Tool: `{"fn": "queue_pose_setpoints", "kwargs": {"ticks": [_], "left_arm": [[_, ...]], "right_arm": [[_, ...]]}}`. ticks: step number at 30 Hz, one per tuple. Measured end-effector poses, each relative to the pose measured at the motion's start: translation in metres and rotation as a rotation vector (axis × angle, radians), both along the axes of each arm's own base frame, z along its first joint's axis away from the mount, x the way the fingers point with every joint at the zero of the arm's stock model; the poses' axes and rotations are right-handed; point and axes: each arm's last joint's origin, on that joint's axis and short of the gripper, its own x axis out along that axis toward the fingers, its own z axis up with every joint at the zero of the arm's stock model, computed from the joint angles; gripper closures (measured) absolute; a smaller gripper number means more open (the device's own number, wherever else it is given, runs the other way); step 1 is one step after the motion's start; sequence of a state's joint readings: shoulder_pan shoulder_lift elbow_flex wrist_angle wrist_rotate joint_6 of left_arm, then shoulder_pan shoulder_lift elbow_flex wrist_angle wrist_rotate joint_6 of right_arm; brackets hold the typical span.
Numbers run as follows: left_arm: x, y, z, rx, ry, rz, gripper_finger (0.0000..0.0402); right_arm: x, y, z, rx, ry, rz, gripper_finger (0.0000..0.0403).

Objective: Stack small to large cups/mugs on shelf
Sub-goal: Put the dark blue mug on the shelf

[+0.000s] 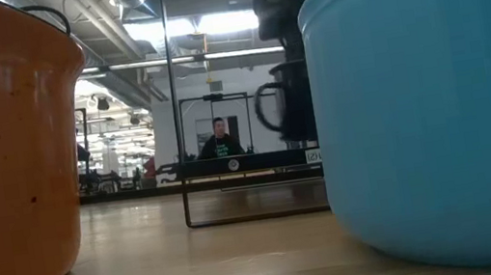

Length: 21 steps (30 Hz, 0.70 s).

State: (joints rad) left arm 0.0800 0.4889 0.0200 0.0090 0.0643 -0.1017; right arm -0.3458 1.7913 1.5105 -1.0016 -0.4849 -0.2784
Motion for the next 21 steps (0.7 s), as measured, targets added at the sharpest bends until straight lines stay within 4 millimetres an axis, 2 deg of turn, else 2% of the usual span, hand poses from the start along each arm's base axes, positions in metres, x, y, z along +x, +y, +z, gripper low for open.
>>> {"fn": "queue_pose_setpoints", "kwargs": {"ticks": [5,13,21], "left_arm": [[0.0,0.0,0.0,0.0,0.0,0.0,0.0382],[0.0,0.0,0.0,0.0,0.0,0.0,0.0382],[0.0,0.0,0.0,0.0,0.0,0.0,0.0382]], "right_arm": [[0.011,0.006,0.001,0.002,-0.022,-0.1,0.0379],[0.01,0.005,-0.001,-0.024,0.029,-0.179,0.0375],[0.014,0.005,0.0,-0.063,0.014,-0.229,0.0324]]}}
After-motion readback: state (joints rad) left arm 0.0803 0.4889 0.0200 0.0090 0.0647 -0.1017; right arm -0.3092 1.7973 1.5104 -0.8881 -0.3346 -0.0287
